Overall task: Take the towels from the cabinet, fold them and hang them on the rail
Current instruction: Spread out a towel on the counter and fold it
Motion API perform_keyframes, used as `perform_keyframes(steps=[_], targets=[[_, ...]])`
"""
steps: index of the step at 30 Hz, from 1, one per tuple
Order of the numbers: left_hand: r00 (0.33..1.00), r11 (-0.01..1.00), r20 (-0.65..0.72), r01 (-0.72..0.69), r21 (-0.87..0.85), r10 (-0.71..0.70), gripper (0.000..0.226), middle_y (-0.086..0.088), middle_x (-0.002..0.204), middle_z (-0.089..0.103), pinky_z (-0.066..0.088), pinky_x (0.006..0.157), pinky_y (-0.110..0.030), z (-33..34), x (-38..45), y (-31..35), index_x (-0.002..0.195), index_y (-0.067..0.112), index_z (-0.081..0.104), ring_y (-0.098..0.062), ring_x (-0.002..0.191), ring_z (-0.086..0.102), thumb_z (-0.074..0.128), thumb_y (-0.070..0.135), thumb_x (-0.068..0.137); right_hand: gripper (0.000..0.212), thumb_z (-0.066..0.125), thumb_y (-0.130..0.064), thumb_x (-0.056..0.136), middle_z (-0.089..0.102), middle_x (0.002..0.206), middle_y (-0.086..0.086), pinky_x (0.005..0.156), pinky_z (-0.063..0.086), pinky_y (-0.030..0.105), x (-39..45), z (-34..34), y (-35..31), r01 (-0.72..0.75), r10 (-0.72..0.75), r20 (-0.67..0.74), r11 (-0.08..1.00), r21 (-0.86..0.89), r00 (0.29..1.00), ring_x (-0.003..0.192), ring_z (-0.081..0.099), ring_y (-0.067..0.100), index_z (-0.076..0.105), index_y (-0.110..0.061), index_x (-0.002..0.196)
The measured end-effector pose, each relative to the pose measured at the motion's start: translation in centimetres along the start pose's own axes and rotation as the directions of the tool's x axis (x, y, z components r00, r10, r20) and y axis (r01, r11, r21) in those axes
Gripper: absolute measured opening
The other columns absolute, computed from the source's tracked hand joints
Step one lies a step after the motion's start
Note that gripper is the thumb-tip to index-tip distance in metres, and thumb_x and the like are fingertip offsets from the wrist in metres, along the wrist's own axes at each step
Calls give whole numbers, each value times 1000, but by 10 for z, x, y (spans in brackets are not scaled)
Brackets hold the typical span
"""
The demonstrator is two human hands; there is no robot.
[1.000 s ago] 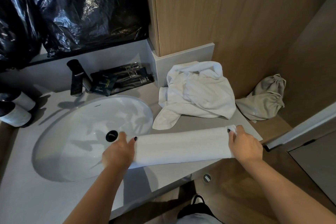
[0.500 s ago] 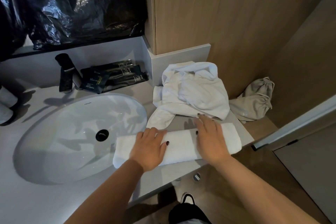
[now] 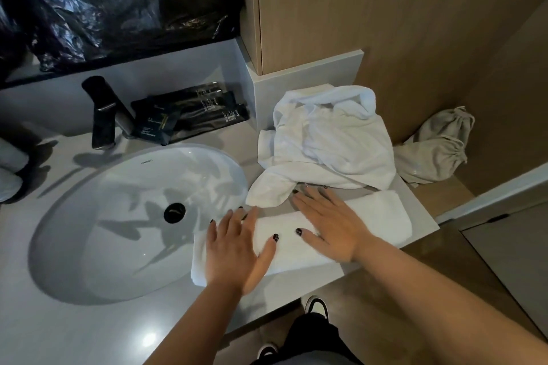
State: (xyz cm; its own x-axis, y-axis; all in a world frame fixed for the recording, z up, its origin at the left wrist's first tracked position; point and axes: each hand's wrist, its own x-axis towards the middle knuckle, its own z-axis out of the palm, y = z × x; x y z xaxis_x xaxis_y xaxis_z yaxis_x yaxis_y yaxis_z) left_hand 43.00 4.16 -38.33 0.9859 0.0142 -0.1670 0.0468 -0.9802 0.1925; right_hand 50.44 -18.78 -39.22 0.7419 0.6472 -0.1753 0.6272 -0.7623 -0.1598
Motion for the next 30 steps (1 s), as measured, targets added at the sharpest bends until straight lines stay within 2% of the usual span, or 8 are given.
perform_keyframes(steps=[3, 5, 7, 9, 19, 23, 27, 30], targets=[[998, 998, 34, 50, 27, -51, 92, 0, 163, 20, 8, 121, -45, -2, -6, -9, 155, 30, 16, -23, 150, 13, -1, 76, 78, 72, 12, -59, 98, 7, 163, -4, 122, -1, 39, -11, -7, 23, -22, 22, 4, 1000, -19, 1000, 151, -4, 11, 10, -18, 158], [997, 996, -2, 83, 15, -83, 87, -5, 153, 42, 27, 115, -50, -4, -8, -14, 149, 27, 36, -28, 142, 36, 14, 77, 82, 71, 12, -58, 99, 13, 163, -3, 122, -1, 37, -22, -9, 42, -45, 45, -9, 999, -25, 999, 151, 0, 10, 15, -18, 157], [996, 997, -53, 66, -26, -67, 77, -4, 128, 62, 46, 100, -50, 1, -7, -20, 136, 23, 53, -30, 119, 58, 31, 74, 83, 69, 16, -57, 99, 17, 163, -3, 122, 1, 34, -32, -10, 57, -63, 62, -10, 998, -29, 998, 151, 3, 9, 19, -19, 157], [995, 997, -78, 53, -49, -57, 70, 0, 113, 66, 52, 89, -46, 4, -6, -21, 129, 23, 58, -28, 103, 63, 40, 72, 82, 68, 20, -55, 99, 21, 162, -2, 122, 4, 33, -34, -10, 64, -59, 58, -17, 998, -25, 998, 151, 6, 10, 25, -18, 156], [986, 992, -141, 77, -98, -90, 70, 0, 92, 65, 55, 65, -37, 5, 0, -20, 126, 22, 61, -26, 81, 66, 44, 71, 78, 56, 42, -42, 92, 54, 141, 6, 113, 26, 35, -26, -3, 66, -13, 21, -226, 999, 36, 974, 133, 47, 21, 57, -10, 135], [978, 992, -184, 80, -96, -97, 67, 0, 89, 64, 54, 64, -37, 6, 0, -19, 124, 20, 62, -28, 79, 66, 46, 66, 78, 48, 48, -39, 87, 58, 119, 6, 93, 39, 34, -24, -1, 67, 7, 5, -301, 999, 39, 954, 106, 53, 23, 62, -11, 124], [974, 994, -204, 85, -71, -98, 66, -3, 90, 65, 52, 66, -38, 7, -3, -18, 124, 17, 62, -29, 78, 65, 43, 63, 81, 49, 48, -45, 84, 59, 103, 3, 76, 44, 34, -18, -3, 65, -62, 76, -280, 996, 58, 957, 93, 55, 23, 64, -14, 117], [974, 992, -192, 113, -59, -122, 66, -4, 98, 66, 53, 75, -40, 9, -4, -18, 128, 18, 59, -29, 86, 64, 40, 63, 84, 41, 46, -49, 86, 62, 85, 1, 65, 45, 31, -4, -10, 58, -165, 199, -291, 976, 140, 936, 80, 59, 21, 68, -15, 92]])
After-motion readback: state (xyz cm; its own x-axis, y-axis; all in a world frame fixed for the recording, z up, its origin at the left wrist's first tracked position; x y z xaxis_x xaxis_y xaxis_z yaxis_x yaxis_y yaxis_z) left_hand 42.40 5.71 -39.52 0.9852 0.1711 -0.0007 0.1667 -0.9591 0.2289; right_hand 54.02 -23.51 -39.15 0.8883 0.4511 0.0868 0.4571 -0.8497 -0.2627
